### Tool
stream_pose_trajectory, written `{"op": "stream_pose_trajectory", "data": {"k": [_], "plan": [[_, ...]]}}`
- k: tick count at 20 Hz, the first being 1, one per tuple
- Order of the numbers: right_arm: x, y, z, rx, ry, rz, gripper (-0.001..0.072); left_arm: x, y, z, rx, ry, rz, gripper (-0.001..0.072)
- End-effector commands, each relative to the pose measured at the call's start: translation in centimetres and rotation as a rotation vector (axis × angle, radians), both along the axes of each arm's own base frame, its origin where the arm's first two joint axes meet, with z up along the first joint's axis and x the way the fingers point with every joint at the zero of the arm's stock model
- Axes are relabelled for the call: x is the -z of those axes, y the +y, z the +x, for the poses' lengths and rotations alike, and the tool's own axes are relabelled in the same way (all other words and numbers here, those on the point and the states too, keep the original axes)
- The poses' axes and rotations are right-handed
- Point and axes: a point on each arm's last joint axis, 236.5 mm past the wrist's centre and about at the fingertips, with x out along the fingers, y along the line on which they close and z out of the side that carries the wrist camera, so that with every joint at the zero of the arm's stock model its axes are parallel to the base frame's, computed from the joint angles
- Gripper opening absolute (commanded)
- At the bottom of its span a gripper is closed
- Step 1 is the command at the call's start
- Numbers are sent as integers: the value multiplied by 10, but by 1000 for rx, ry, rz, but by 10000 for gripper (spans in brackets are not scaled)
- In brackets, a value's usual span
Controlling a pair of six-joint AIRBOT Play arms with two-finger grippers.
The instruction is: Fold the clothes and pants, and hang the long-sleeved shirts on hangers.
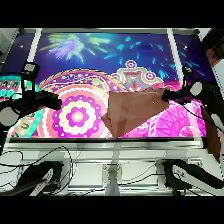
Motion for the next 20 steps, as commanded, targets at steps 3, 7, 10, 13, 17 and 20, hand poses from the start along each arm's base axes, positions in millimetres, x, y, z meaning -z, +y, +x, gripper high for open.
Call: {"op": "stream_pose_trajectory", "data": {"k": [3, 7, 10, 13, 17, 20], "plan": [[0, 0, 0, 0, 1, 0, 693, -1, 0, 0, 0, -3, 0, 16], [0, 0, 0, 1, 1, 0, 693, 0, -7, 0, 6, 9, -35, 485], [0, 0, 0, 1, 0, 0, 693, 7, -35, 7, 13, 56, -185, 571], [0, 0, 0, 1, 1, 2, 693, 36, -59, 25, -12, 157, -321, 571], [0, 1, 0, 2, 0, 6, 692, 81, -102, 45, 36, 294, -471, 571], [1, 2, -2, 1, 10, 11, 693, 104, -153, 49, 168, 357, -523, 571]]}}
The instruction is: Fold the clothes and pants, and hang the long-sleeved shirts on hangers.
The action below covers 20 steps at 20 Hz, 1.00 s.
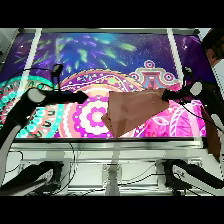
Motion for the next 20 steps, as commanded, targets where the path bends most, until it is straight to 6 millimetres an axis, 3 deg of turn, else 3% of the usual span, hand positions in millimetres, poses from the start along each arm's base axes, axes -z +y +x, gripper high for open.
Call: {"op": "stream_pose_trajectory", "data": {"k": [1, 4, 6, 9, 14, 20], "plan": [[1, 2, -2, 1, 11, 9, 692, 25, -62, 7, 136, 40, -108, 572], [1, 4, -3, 2, 16, 17, 693, 54, -107, 11, 234, 68, -85, 573], [1, 4, -3, 2, 16, 18, 693, 74, -120, 29, 215, 53, -62, 573], [1, 7, -3, 6, 13, 32, 692, 88, -121, 57, 151, 19, -46, 573], [1, 8, -3, 6, 14, 37, 693, 110, -121, 62, 143, 47, -30, 573], [1, 8, -3, 7, 14, 37, 693, 120, -117, 70, 113, 38, -15, 574]]}}
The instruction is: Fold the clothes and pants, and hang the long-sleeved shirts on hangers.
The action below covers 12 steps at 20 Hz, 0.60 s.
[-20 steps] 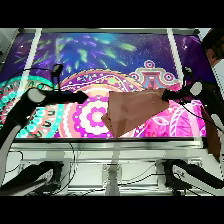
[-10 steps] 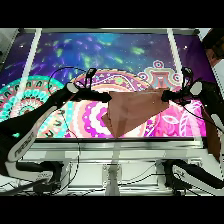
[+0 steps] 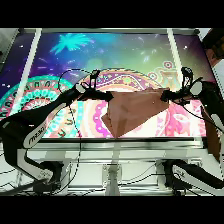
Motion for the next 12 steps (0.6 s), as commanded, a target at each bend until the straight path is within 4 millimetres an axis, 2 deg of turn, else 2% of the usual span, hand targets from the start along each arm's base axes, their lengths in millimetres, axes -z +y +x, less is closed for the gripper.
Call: {"op": "stream_pose_trajectory", "data": {"k": [1, 5, 9, 12], "plan": [[0, 1, 0, 1, 1, 3, 693, 7, 0, 2, -8, 0, 9, 574], [0, 2, 0, 2, 0, 8, 693, 15, -7, -3, -7, 25, -1, 574], [0, 2, 0, 3, 0, 12, 693, 23, -24, -18, 37, 45, 5, 573], [0, 2, 0, 3, 0, 12, 692, 20, -36, -24, 64, 36, 2, 572]]}}
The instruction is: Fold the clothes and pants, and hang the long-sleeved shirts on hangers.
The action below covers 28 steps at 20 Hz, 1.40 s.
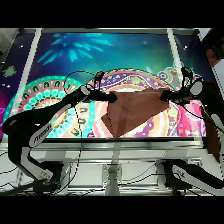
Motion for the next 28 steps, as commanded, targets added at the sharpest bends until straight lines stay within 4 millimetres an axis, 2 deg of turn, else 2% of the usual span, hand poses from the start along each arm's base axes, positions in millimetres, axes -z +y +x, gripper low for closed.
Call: {"op": "stream_pose_trajectory", "data": {"k": [1, 5, 6, 9, 13, 14, 15, 16, 20, 24, 25, 27, 28], "plan": [[0, 0, 0, 0, 1, 2, 693, 0, -12, -9, 32, 2, 0, 556], [0, 0, 0, 0, 1, 2, 692, -2, -11, -1, 11, -23, 3, 148], [0, 1, 0, 1, 1, 4, 692, -4, -10, 3, 0, -36, 4, 20], [-1, 6, 0, 6, -1, 29, 691, -15, -13, 11, -1, -63, -8, 8], [-2, 2, 4, -40, -22, -5, 686, -41, -21, 25, -1, -117, -37, 8], [-3, -3, 9, -43, -44, -30, 595, -45, -22, 27, -1, -125, -42, 8], [-5, -10, 14, -48, -68, -66, 393, -50, -23, 28, -1, -133, -46, 8], [-8, -18, 23, -65, -106, -106, 266, -52, -23, 28, -1, -138, -48, 8], [-28, -33, 55, -29, -245, -128, 277, -60, -23, 29, 4, -155, -48, 8], [-32, -74, 59, 131, -196, -2, 276, -60, -23, 28, 5, -155, -47, 8], [-30, -75, 59, 135, -181, 77, 278, -60, -23, 28, 4, -155, -47, 8], [-20, -64, 60, 125, -156, 257, 358, -60, -23, 28, 5, -155, -47, 8], [-10, -57, 59, 102, -133, 318, 363, -60, -23, 28, 4, -155, -47, 8]]}}
